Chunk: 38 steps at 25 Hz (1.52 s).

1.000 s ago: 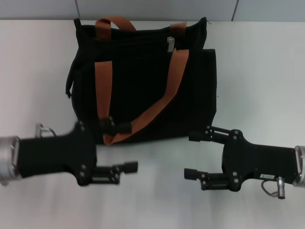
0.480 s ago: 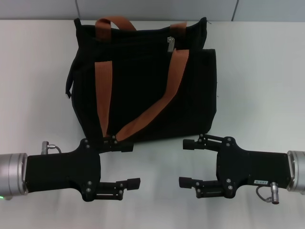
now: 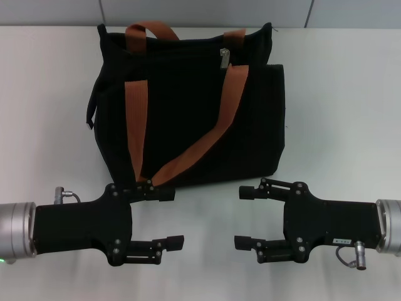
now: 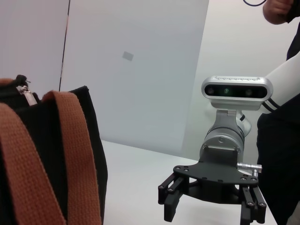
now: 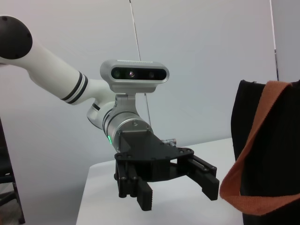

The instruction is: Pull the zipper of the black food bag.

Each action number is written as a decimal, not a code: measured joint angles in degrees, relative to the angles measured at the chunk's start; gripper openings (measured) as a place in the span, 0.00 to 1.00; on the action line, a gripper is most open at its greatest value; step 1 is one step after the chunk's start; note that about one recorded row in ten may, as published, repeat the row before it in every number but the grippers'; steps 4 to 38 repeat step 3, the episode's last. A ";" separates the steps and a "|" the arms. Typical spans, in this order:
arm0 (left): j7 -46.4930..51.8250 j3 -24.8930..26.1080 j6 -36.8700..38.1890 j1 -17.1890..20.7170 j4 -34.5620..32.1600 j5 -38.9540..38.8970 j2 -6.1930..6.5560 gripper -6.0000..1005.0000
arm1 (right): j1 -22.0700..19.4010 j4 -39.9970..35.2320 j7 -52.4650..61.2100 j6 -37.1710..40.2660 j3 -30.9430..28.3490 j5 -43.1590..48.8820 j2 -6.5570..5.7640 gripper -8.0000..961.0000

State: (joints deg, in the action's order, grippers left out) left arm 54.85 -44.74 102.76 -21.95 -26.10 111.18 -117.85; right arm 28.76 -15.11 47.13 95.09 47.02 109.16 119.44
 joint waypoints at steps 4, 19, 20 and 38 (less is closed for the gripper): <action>0.00 0.00 -0.02 0.12 0.00 0.01 0.00 0.81 | 0.00 0.00 -0.03 0.00 0.00 0.00 0.00 0.85; 0.00 0.00 -0.02 0.12 0.00 0.01 0.00 0.81 | 0.00 0.00 -0.03 0.00 0.00 0.00 0.00 0.85; 0.00 0.00 -0.02 0.12 0.00 0.01 0.00 0.81 | 0.00 0.00 -0.03 0.00 0.00 0.00 0.00 0.85; 0.00 0.00 -0.02 0.12 0.00 0.01 0.00 0.81 | 0.00 0.00 -0.03 0.00 0.00 0.00 0.00 0.85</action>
